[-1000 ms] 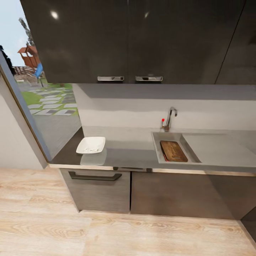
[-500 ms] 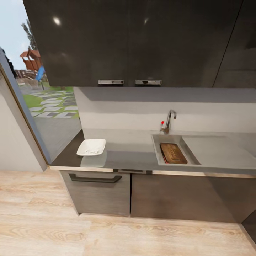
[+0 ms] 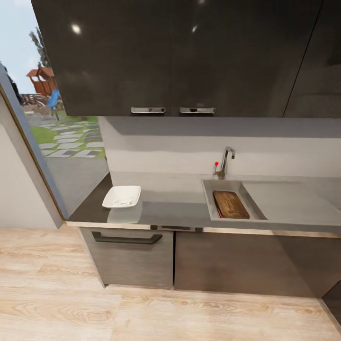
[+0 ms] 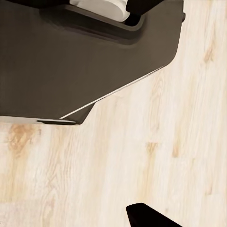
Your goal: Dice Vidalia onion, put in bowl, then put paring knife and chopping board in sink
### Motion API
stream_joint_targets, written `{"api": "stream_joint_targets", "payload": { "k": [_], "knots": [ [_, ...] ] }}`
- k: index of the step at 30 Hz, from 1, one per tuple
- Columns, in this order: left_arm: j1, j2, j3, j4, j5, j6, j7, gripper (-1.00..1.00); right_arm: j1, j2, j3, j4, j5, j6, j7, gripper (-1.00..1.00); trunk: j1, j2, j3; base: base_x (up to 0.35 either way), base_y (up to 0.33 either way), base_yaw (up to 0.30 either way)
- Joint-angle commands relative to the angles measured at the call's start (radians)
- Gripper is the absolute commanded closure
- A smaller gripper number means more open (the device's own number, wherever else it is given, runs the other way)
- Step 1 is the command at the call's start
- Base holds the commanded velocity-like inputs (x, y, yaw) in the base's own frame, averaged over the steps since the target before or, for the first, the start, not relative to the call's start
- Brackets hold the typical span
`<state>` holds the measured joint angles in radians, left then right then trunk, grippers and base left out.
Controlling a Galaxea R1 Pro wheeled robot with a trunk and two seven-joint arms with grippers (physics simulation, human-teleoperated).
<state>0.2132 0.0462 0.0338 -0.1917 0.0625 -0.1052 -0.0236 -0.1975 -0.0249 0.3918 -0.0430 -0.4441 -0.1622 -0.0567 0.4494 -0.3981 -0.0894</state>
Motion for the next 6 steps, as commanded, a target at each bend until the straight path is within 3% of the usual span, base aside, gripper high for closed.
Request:
{"api": "stream_joint_targets", "payload": {
  "k": [1,6],
  "knots": [
    [0.001,0.000,0.003,-0.002,0.007,-0.001,-0.002,-1.00,0.000,0.000,0.009,0.000,-0.007,-0.002,-0.003,-1.00,0.001,-0.002,-0.002,0.000,0.000,0.000],
    [0.000,0.000,0.003,-0.002,0.007,-0.001,-0.002,-1.00,0.000,0.000,0.009,-0.001,-0.007,-0.002,-0.003,-1.00,0.001,-0.002,-0.002,0.000,0.000,0.000]
  ]
}}
